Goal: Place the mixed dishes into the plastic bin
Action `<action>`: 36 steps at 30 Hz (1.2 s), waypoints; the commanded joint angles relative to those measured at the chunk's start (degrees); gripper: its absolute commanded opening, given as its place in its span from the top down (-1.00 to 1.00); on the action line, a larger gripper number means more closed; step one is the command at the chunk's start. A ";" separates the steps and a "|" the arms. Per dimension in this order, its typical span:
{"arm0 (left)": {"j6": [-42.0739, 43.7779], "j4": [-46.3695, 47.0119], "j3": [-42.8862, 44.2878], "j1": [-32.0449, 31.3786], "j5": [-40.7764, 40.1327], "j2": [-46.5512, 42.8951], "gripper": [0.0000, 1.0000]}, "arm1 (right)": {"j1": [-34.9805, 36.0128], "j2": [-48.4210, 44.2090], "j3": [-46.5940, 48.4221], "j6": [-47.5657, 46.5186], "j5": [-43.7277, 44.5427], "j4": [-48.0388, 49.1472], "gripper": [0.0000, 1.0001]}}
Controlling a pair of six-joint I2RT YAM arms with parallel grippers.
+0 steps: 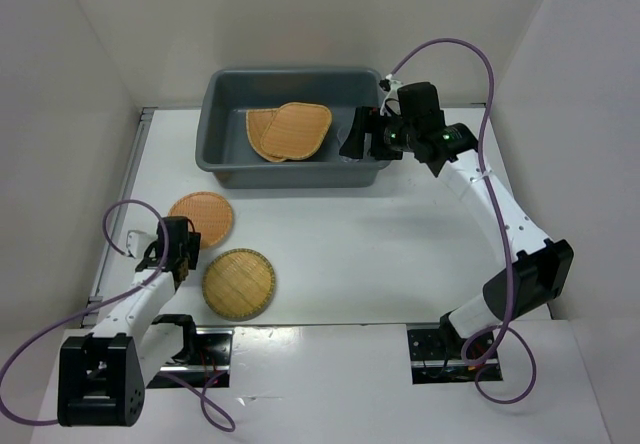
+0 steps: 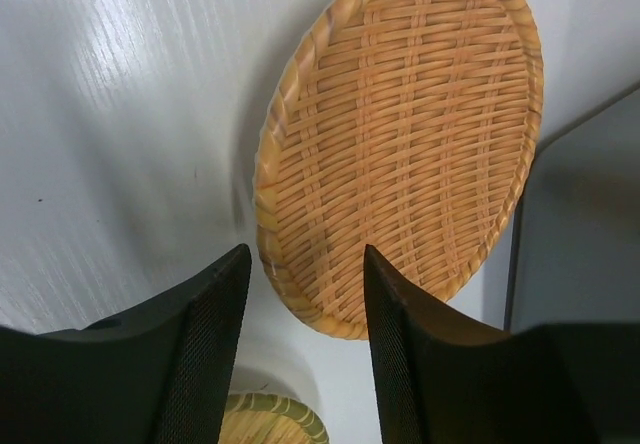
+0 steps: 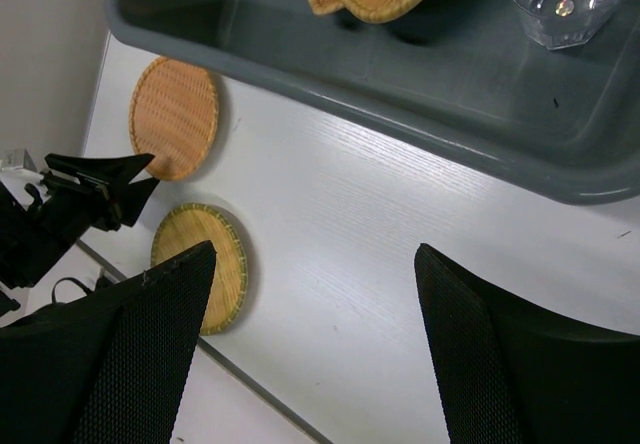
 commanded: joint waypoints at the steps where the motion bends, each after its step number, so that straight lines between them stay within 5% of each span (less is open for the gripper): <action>1: -1.18 4.08 -1.42 0.33 -1.55 0.89 -0.12 | 0.48 0.44 0.29 -0.87 0.71 0.29 -0.71; 9: -1.71 7.07 -1.25 0.33 -1.55 3.44 -0.06 | 0.48 0.97 0.81 -0.87 1.33 -0.24 -0.71; 16: -1.71 8.57 -0.11 0.33 -1.55 7.22 0.19 | 0.48 0.44 0.21 -0.87 2.11 -0.24 -0.71; 23: -2.85 7.52 -0.11 0.33 -2.08 6.08 0.97 | 0.48 -1.31 -0.94 -0.87 2.74 -0.24 -0.71; 36: -3.56 -17.00 4.37 0.86 -5.42 -14.57 1.00 | 0.48 -1.84 -1.47 -0.87 2.21 0.29 -0.71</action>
